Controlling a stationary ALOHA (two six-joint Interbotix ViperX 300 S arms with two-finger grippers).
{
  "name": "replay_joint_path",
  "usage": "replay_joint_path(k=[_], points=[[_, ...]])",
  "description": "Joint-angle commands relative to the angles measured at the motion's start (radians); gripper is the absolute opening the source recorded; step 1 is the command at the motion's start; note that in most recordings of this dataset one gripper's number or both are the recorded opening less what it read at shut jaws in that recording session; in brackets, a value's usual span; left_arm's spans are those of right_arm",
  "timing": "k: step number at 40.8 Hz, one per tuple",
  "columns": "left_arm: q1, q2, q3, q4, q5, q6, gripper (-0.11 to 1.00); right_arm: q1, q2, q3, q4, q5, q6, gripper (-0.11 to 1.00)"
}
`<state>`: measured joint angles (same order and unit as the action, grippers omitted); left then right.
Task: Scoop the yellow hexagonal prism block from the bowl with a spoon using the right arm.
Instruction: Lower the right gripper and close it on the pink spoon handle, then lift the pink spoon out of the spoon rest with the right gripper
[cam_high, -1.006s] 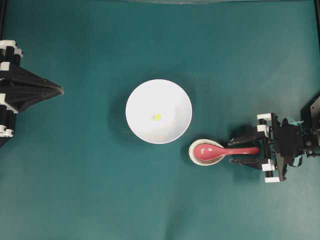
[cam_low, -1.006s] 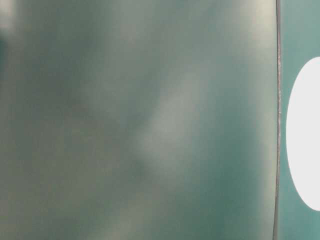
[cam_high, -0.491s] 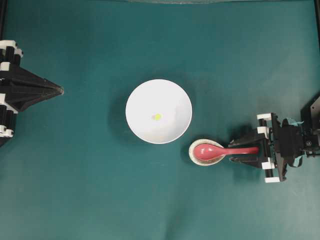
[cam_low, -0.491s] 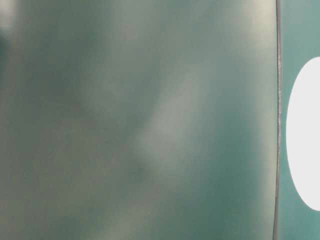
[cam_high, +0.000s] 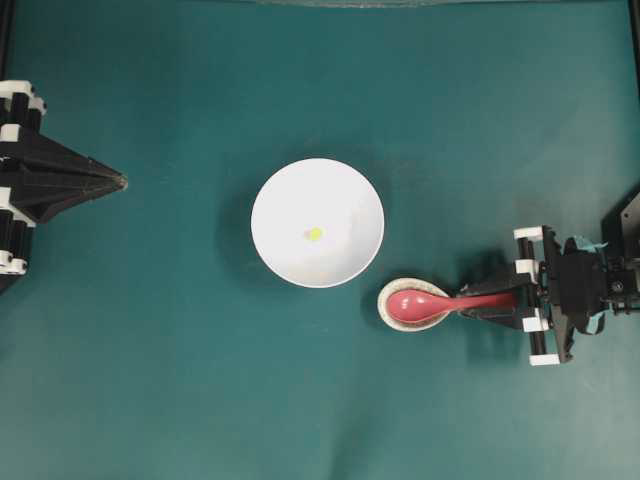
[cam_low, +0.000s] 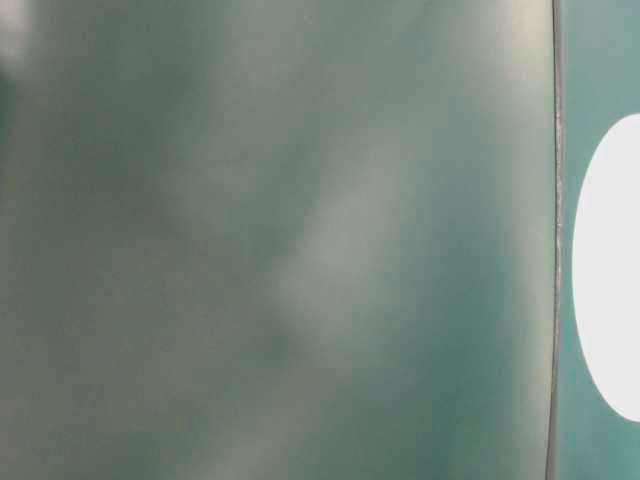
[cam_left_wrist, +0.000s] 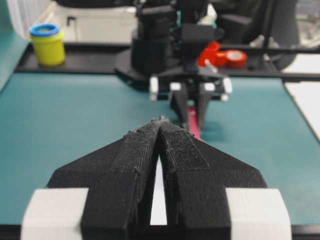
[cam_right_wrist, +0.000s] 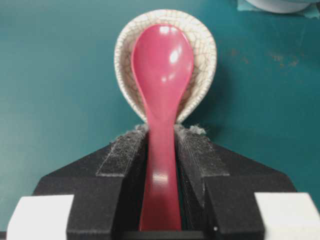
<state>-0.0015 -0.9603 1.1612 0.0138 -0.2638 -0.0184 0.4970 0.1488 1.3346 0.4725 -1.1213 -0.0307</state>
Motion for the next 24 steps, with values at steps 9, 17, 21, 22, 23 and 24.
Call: replay_joint_path(k=[9,17,21,22,23,24], points=[[-0.006,0.008,-0.023,0.003,-0.006,-0.002,0.03,0.005,-0.06,0.0,0.002,0.002,-0.002,0.25],[-0.014,0.008,-0.023,0.002,-0.005,0.0,0.03,0.005,-0.13,0.002,0.003,0.077,-0.002,0.25],[-0.014,0.008,-0.023,0.002,-0.006,0.0,0.03,0.005,-0.178,0.002,0.002,0.114,-0.006,0.25],[-0.014,0.008,-0.023,0.002,-0.006,0.0,0.03,0.005,-0.187,0.003,0.002,0.118,-0.008,0.25],[-0.014,0.008,-0.023,0.003,-0.006,0.0,0.03,0.002,-0.204,0.003,0.002,0.126,-0.008,0.25],[-0.014,0.008,-0.023,0.003,-0.006,0.0,0.03,0.0,-0.213,0.002,0.002,0.132,-0.008,0.25]])
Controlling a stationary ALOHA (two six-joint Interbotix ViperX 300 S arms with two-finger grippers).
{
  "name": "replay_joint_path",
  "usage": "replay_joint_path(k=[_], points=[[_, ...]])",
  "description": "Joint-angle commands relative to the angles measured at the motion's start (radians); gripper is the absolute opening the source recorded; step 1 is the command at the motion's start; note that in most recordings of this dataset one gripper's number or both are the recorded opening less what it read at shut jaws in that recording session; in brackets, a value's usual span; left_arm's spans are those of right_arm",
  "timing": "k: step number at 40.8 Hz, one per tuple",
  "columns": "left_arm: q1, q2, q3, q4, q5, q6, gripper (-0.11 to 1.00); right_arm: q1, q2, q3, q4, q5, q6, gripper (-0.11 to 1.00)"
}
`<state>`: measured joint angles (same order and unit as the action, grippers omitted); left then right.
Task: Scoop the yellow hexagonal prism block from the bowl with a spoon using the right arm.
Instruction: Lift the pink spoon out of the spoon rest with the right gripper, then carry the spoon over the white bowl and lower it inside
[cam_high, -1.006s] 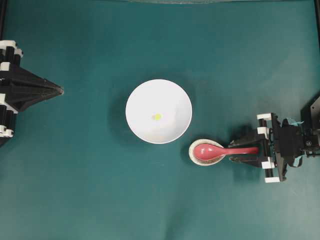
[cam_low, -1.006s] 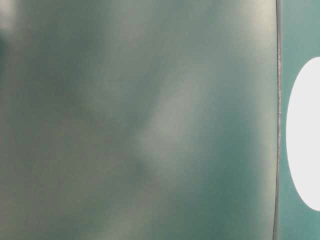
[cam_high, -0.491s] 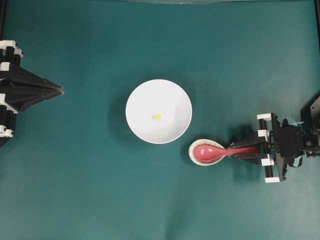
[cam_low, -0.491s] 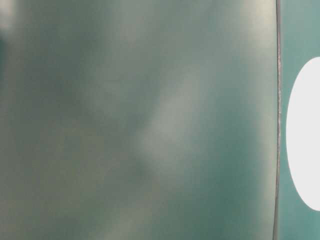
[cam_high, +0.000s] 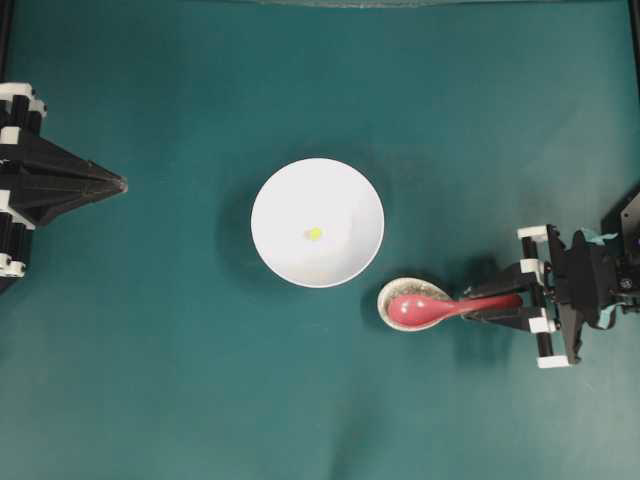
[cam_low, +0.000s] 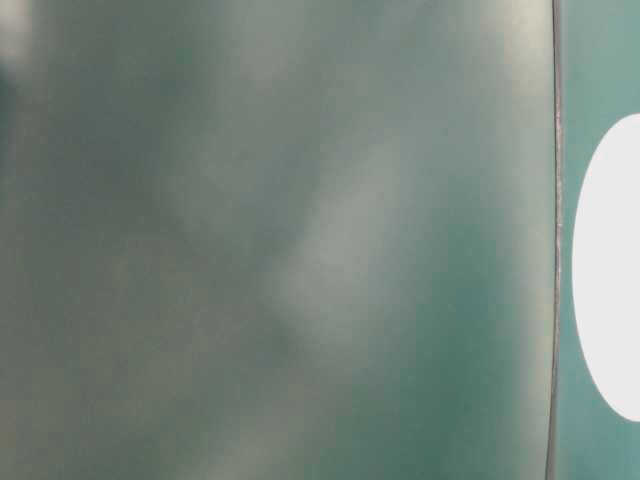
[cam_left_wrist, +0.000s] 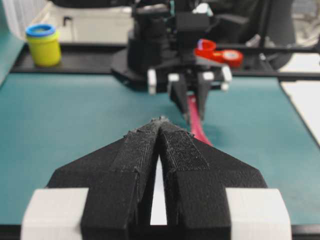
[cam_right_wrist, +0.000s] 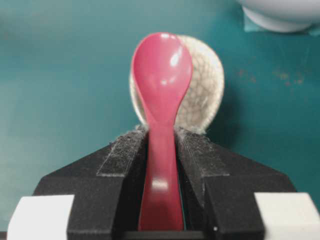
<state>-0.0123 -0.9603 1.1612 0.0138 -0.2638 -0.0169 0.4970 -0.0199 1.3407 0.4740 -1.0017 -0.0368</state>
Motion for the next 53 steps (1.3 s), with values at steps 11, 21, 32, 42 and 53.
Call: replay_joint_path(k=[11,21,32,42,53], points=[[-0.003,0.008,-0.021,0.003,0.0,0.002,0.03,-0.035,-0.179,-0.009,0.0,0.104,-0.067,0.25],[-0.003,0.008,-0.021,0.002,0.003,0.003,0.03,-0.104,-0.313,-0.037,0.0,0.245,-0.133,0.25],[-0.003,0.006,-0.023,0.003,0.011,0.02,0.03,-0.193,-0.445,-0.107,-0.003,0.485,-0.225,0.25],[-0.003,0.003,-0.025,0.003,0.025,0.02,0.03,-0.256,-0.508,-0.186,-0.012,0.672,-0.279,0.25],[-0.003,-0.002,-0.025,0.003,0.023,0.021,0.03,-0.344,-0.503,-0.245,-0.02,0.77,-0.281,0.25]])
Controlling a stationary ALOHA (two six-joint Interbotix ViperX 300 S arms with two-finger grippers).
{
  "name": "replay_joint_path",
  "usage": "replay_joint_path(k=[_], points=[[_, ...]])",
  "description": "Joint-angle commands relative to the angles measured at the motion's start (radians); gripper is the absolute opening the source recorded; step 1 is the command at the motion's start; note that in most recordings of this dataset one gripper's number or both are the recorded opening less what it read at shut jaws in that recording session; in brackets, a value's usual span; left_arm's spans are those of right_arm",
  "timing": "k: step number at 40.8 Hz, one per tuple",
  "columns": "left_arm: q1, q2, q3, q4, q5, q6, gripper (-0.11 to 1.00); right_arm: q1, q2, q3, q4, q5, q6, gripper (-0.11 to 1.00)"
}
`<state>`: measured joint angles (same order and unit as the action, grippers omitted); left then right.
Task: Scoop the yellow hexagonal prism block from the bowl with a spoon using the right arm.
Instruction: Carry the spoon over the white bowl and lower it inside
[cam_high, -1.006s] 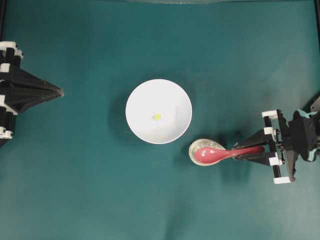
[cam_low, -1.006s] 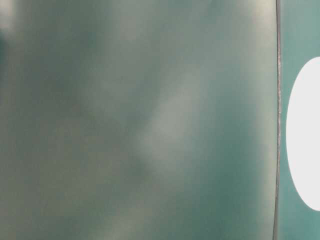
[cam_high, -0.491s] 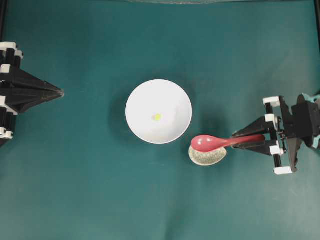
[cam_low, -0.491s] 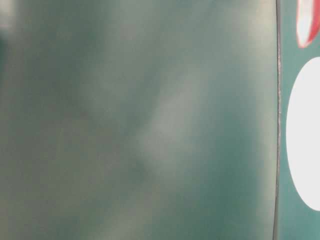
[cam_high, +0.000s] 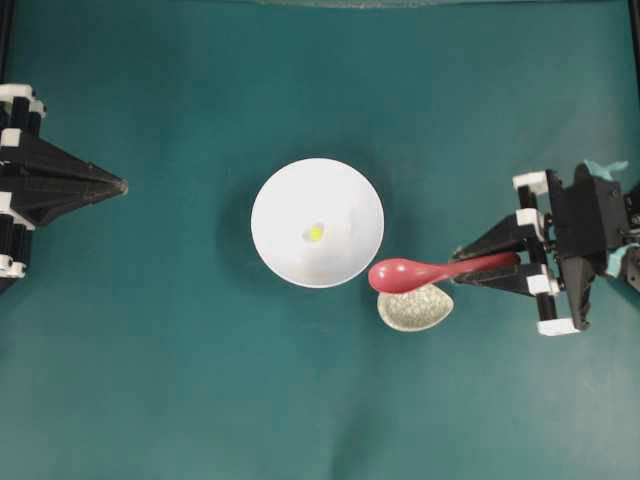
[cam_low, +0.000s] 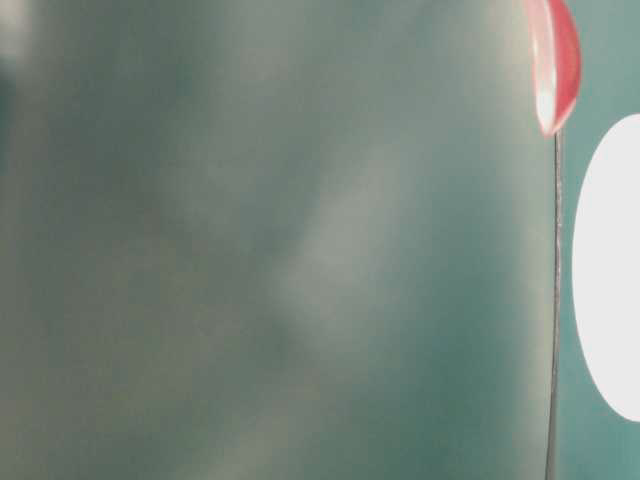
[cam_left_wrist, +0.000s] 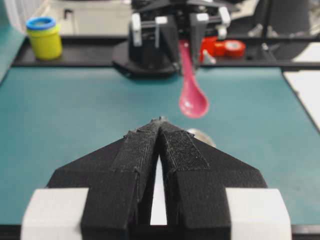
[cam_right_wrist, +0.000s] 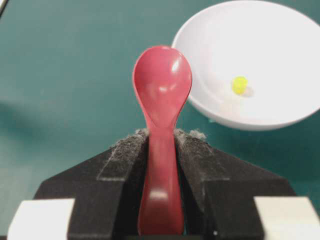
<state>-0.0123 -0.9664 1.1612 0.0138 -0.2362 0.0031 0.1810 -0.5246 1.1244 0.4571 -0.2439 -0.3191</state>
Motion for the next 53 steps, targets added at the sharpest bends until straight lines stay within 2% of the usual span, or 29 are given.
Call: replay_joint_path(k=[1,9,18,26,39,53], points=[[-0.003,0.005,-0.025,0.003,-0.005,0.002,0.03,-0.04,0.002,-0.034,-0.003,0.02,0.002,0.25],[-0.003,0.005,-0.025,0.003,-0.003,0.003,0.03,-0.126,0.003,-0.078,-0.003,0.106,0.006,0.25],[-0.003,0.005,-0.026,0.003,0.011,0.005,0.03,-0.199,0.043,-0.178,-0.003,0.299,0.009,0.25],[-0.002,0.002,-0.026,0.003,0.061,0.005,0.03,-0.233,0.126,-0.282,-0.003,0.426,0.012,0.25],[0.048,-0.006,-0.026,0.003,0.101,0.002,0.03,-0.293,0.281,-0.443,-0.003,0.617,0.014,0.25],[0.051,-0.026,-0.029,0.003,0.173,0.002,0.03,-0.328,0.37,-0.543,-0.023,0.727,0.015,0.25]])
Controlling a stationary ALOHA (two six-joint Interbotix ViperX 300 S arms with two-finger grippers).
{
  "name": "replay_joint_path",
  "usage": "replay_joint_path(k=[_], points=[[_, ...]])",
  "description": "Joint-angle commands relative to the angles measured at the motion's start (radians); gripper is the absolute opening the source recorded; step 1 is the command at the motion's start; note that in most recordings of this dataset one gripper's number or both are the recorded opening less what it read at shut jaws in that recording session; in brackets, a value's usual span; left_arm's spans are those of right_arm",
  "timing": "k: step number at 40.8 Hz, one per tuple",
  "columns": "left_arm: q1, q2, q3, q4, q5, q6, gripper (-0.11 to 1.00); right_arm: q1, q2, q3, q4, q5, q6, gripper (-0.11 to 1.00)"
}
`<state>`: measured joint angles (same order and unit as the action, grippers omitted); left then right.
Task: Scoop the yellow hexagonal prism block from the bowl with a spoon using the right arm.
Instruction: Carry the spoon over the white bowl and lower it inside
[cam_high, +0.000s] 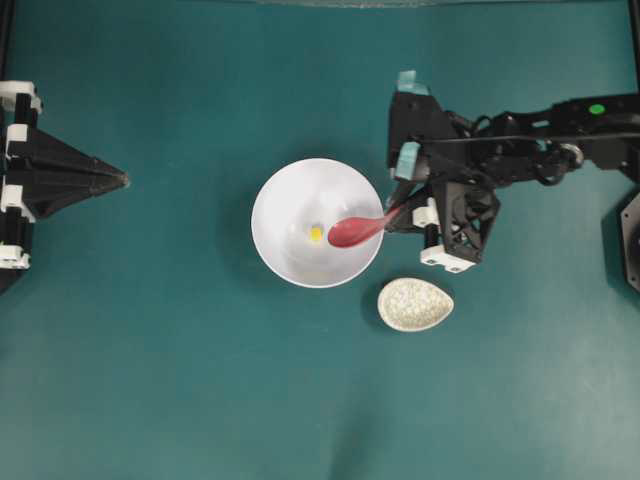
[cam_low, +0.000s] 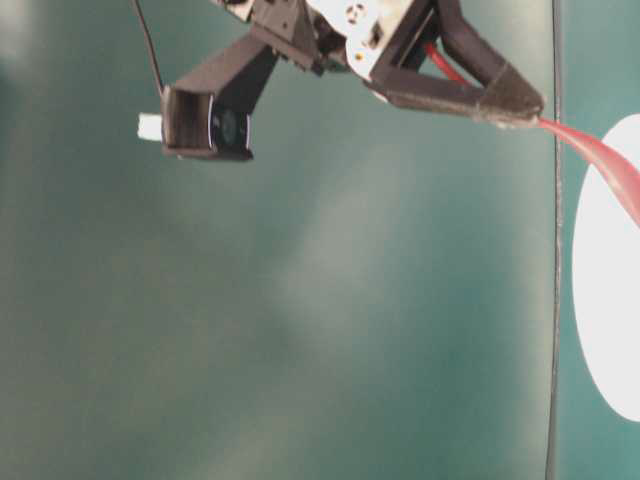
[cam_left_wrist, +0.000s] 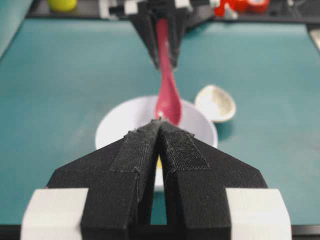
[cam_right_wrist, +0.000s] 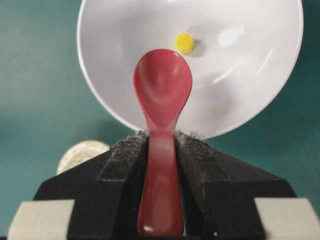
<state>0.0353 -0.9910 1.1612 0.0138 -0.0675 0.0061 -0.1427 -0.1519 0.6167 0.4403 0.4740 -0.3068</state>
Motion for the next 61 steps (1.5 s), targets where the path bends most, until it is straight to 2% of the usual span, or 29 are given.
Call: replay_joint_path(k=[1,11,30,61], points=[[0.003,-0.005,-0.029,0.003,0.008,-0.002,0.03,-0.005,0.002,-0.04,-0.012,0.011,0.003,0.25],[0.005,-0.02,-0.031,0.003,0.018,0.0,0.03,-0.009,0.02,-0.058,-0.052,0.014,0.017,0.25],[0.015,-0.014,-0.029,0.003,0.02,0.0,0.03,-0.011,0.055,-0.063,-0.156,0.015,0.091,0.25],[0.015,-0.012,-0.029,0.003,0.02,0.0,0.03,-0.011,0.114,-0.08,-0.16,0.018,0.094,0.25]])
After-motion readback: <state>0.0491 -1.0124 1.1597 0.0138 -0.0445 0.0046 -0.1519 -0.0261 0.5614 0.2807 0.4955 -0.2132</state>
